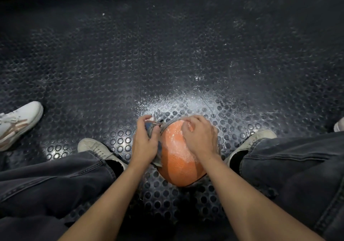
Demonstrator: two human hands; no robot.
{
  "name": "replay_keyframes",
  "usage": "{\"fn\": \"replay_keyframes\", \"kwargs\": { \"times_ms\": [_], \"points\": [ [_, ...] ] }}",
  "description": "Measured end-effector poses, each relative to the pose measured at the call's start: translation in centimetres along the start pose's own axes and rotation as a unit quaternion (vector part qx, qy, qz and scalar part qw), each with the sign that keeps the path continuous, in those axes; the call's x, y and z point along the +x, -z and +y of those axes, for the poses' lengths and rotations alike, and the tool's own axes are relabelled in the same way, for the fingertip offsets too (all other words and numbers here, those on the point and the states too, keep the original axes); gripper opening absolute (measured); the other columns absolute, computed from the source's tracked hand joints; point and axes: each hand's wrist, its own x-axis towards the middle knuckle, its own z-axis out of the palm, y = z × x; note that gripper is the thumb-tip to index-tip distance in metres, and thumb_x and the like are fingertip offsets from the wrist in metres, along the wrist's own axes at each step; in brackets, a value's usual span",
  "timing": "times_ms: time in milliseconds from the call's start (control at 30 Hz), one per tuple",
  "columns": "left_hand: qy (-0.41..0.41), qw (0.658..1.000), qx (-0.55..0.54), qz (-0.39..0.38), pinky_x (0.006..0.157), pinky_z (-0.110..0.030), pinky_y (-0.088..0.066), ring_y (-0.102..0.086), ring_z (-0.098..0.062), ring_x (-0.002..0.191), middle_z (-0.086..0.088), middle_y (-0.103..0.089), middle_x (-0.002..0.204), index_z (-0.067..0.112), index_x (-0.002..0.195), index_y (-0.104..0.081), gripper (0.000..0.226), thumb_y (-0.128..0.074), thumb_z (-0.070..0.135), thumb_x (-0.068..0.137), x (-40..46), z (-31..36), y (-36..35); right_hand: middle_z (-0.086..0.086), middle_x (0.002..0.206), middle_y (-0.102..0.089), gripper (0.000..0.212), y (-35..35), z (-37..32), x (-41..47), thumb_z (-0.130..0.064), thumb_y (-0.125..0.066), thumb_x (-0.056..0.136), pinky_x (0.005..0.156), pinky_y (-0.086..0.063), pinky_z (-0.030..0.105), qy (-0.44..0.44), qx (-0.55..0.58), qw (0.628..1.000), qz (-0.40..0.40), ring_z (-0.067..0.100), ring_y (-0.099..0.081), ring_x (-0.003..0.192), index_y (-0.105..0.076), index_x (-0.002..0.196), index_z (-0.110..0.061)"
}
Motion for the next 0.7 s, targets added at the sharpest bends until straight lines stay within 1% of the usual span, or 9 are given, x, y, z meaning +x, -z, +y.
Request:
{"fn": "replay_keyframes", "kwargs": {
  "times_ms": [67, 133, 233, 333, 433, 500, 567, 633, 700],
  "points": [
    [0.029, 1.000, -0.001, -0.007, 0.074, -0.007, -0.039, -0.051, 0.008, 0.096, 0.012, -0.051, 0.110, 0.025, 0.128, -0.044, 0.043, -0.065, 0.022, 0.091, 0.4, -0.2, 0.9, -0.013, 0.130, -0.057, 0.028, 0.0, 0.2, 0.3, -0.038, -0.053, 0.100, 0.110, -0.028, 0.037, -0.007, 0.000, 1.000, 0.004, 0.008, -0.051, 0.113, -0.064, 0.125, -0.033],
    [0.058, 0.998, -0.008, -0.025, 0.078, -0.009, -0.045, -0.055, 0.005, 0.095, 0.009, -0.057, 0.110, 0.024, 0.122, -0.053, 0.040, -0.070, 0.020, 0.087, 0.2, -0.5, 1.4, -0.012, 0.130, -0.058, 0.027, -0.1, 0.1, 0.6, -0.038, -0.052, 0.099, 0.109, -0.034, 0.038, -0.015, 0.000, 1.000, 0.009, 0.009, -0.052, 0.112, -0.065, 0.123, -0.033],
    [0.093, 0.995, -0.015, -0.038, 0.086, -0.032, -0.055, -0.065, -0.012, 0.091, 0.003, -0.067, 0.102, 0.025, 0.107, -0.064, 0.028, -0.073, 0.016, 0.083, -0.9, -1.1, 1.2, -0.010, 0.127, -0.060, 0.028, -0.2, -0.1, 1.1, -0.038, -0.049, 0.100, 0.106, -0.035, 0.039, -0.046, -0.003, 0.999, 0.018, 0.010, -0.053, 0.108, -0.065, 0.122, -0.031],
    [0.054, 0.998, 0.038, -0.012, 0.080, -0.029, -0.052, -0.064, -0.010, 0.086, 0.005, -0.067, 0.094, 0.024, 0.098, -0.067, 0.020, -0.074, 0.019, 0.080, -2.3, -1.3, 0.3, -0.007, 0.125, -0.061, 0.030, -0.1, -0.3, 1.3, -0.037, -0.047, 0.101, 0.104, -0.032, 0.040, -0.076, -0.007, 0.997, 0.029, 0.014, -0.054, 0.108, -0.064, 0.123, -0.029],
    [-0.045, 0.991, 0.124, -0.011, 0.081, -0.024, -0.042, -0.056, -0.009, 0.089, 0.005, -0.060, 0.098, 0.018, 0.107, -0.066, 0.024, -0.072, 0.023, 0.084, -2.4, -1.0, -0.2, -0.005, 0.123, -0.056, 0.029, -0.2, -0.2, 1.0, -0.038, -0.042, 0.101, 0.104, -0.031, 0.042, -0.091, -0.015, 0.995, 0.026, 0.015, -0.050, 0.111, -0.061, 0.122, -0.030],
    [-0.043, 0.989, 0.144, -0.014, 0.082, -0.022, -0.038, -0.054, -0.012, 0.094, 0.003, -0.059, 0.102, 0.014, 0.113, -0.065, 0.027, -0.068, 0.023, 0.088, -1.0, -0.3, -0.5, -0.005, 0.116, -0.053, 0.025, -0.4, -0.1, 0.8, -0.039, -0.040, 0.101, 0.102, -0.032, 0.043, -0.092, -0.032, 0.995, 0.030, 0.016, -0.046, 0.107, -0.059, 0.114, -0.030],
    [-0.017, 0.985, 0.170, -0.009, 0.077, -0.019, -0.032, -0.054, -0.014, 0.092, 0.000, -0.060, 0.101, 0.011, 0.110, -0.067, 0.023, -0.065, 0.022, 0.089, 0.8, 0.6, -0.6, -0.004, 0.110, -0.048, 0.022, -0.5, -0.2, 0.9, -0.040, -0.038, 0.100, 0.099, -0.033, 0.044, -0.084, -0.059, 0.994, 0.024, 0.016, -0.042, 0.103, -0.055, 0.108, -0.028],
    [-0.030, 0.981, 0.186, -0.037, 0.072, -0.016, -0.030, -0.051, -0.010, 0.087, 0.002, -0.059, 0.098, 0.011, 0.109, -0.069, 0.021, -0.064, 0.020, 0.090, 1.5, 0.8, -0.5, -0.002, 0.108, -0.046, 0.021, -0.3, -0.2, 1.3, -0.040, -0.037, 0.099, 0.095, -0.033, 0.043, -0.081, -0.075, 0.994, 0.018, 0.018, -0.042, 0.101, -0.052, 0.105, -0.026],
    [-0.091, 0.976, 0.179, -0.082, 0.073, -0.013, -0.033, -0.051, -0.004, 0.084, 0.006, -0.058, 0.099, 0.013, 0.108, -0.069, 0.020, -0.066, 0.019, 0.089, 0.5, 0.5, 0.2, -0.002, 0.107, -0.047, 0.020, -0.1, 0.1, 1.8, -0.040, -0.039, 0.099, 0.093, -0.032, 0.042, -0.077, -0.074, 0.994, 0.020, 0.017, -0.046, 0.099, -0.052, 0.103, -0.026]
  ]
}}
